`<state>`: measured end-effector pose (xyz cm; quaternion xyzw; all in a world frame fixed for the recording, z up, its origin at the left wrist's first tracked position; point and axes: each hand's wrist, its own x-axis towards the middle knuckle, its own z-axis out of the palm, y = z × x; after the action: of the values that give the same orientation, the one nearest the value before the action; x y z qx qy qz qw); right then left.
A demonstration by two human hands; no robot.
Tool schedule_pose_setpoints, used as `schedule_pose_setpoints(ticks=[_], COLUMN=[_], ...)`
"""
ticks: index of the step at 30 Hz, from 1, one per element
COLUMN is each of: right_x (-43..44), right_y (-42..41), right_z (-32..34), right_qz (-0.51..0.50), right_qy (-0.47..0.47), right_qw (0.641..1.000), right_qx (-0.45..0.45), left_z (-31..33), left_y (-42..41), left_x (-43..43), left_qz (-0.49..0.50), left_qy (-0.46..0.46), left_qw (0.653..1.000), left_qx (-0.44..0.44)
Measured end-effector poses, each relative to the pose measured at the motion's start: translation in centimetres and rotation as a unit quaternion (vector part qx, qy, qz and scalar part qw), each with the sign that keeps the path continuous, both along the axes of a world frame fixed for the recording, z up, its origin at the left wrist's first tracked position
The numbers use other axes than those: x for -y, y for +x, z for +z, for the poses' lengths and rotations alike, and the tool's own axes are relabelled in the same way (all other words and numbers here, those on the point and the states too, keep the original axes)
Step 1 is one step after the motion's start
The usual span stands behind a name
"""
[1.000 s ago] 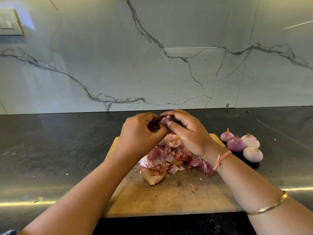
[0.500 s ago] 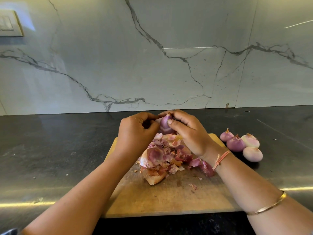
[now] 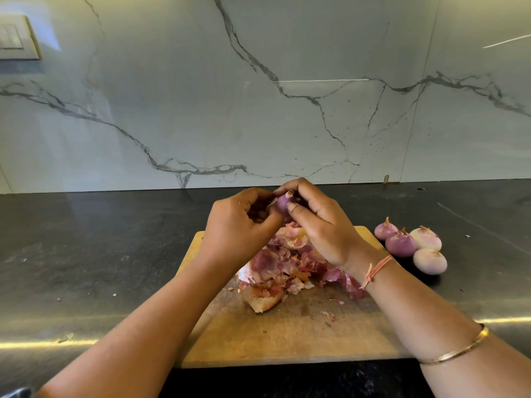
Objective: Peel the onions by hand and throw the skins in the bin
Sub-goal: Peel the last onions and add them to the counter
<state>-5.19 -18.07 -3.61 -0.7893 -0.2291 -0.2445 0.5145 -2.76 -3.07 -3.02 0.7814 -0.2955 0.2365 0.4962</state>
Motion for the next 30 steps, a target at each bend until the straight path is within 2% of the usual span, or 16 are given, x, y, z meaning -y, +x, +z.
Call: schedule_pose_setpoints(ticks=[12, 16, 20, 22, 27, 30], right_x=[-0.3, -0.4, -0.2, -0.1, 0.0, 0.0], right_y=[-0.2, -0.1, 0.4, 0.5, 0.5, 0.7], right_z=[0.0, 0.2, 0.3, 0.4, 0.4, 0.4], right_qz=[-0.007, 0.004, 0.030, 0.045, 0.037, 0.008], right_qy=[-0.048, -0.015, 0.038, 0.069, 0.101, 0.120], right_qw=[0.999, 1.000, 0.999, 0.997, 0.994, 0.992], right_qx=[0.001, -0.003, -0.001, -0.011, -0.033, -0.030], left_z=[-0.1, 0.1, 0.3, 0.4, 0.2, 0.2], left_y=[1.2, 1.0, 1.3, 1.3, 0.5, 0.3], left_x=[-0.2, 0.0, -0.2, -0.4, 0.0, -0.2], left_qz=[0.052, 0.050, 0.037, 0.039, 0.029, 0.022], left_qy=[0.005, -0.033, -0.109, -0.127, -0.034, -0.009], left_qw=[0.999, 0.998, 0.987, 0.984, 0.997, 0.998], left_qx=[-0.002, -0.028, -0.109, -0.116, -0.061, -0.053])
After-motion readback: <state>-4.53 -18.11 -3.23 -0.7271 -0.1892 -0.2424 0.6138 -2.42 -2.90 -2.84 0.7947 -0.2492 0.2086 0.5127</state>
